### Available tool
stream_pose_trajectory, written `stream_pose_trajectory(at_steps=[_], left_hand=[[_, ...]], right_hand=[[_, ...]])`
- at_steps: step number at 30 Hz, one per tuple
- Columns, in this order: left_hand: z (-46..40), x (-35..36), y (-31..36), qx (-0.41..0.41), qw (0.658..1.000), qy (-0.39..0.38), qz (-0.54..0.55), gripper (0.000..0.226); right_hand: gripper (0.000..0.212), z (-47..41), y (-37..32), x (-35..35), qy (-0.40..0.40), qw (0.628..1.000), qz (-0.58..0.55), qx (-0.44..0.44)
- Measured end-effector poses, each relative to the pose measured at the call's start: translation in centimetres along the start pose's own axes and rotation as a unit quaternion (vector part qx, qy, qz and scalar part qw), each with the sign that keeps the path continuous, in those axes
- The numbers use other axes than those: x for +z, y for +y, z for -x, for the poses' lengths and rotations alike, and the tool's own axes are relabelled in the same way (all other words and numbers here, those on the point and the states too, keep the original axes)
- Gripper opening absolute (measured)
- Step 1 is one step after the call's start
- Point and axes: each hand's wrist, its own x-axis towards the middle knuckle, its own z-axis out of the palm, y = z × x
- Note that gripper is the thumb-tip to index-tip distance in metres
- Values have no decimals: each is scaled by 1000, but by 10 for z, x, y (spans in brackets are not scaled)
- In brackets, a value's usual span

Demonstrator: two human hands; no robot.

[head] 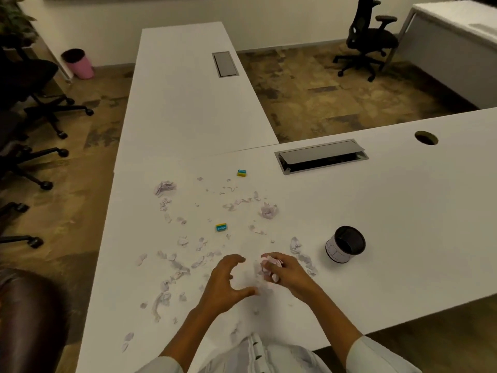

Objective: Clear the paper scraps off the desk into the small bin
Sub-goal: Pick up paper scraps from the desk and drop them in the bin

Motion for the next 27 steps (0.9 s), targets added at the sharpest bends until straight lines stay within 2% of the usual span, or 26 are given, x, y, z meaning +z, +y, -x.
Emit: stream_pose_trajectory(at_steps=[2,5,8,10,14,18,21,24,25,27], left_hand=[[2,-5,-9,-19,1000,1,-19,81],[12,-9,-26,-57,996,-32,-68,91],[24,-3,-36,-92,982,-89,-136,111],[33,5,-36,-119,969,-126,-175,116],[45,26,-38,-162,938,-185,-244,113],[55,37,-43,-192,918,-213,-276,115],[61,45,-47,-189,920,-209,-272,99],[65,52,-50,-181,936,-179,-242,75],[65,54,-51,-177,942,-170,-231,68],[64,58,-56,-167,952,-148,-208,53]], right_hand=[[26,2,-13,-25,65,997,-30,-5],[26,5,-36,-73,203,979,-8,-26],[29,12,-57,-122,345,936,51,-45],[27,16,-66,-147,403,906,127,-34],[39,12,-72,-173,357,900,246,29],[57,5,-75,-166,324,874,357,61],[61,7,-74,-152,350,856,378,31],[48,12,-59,-125,370,838,395,-68],[44,13,-49,-114,351,844,396,-91],[44,12,-24,-97,290,870,392,-78]])
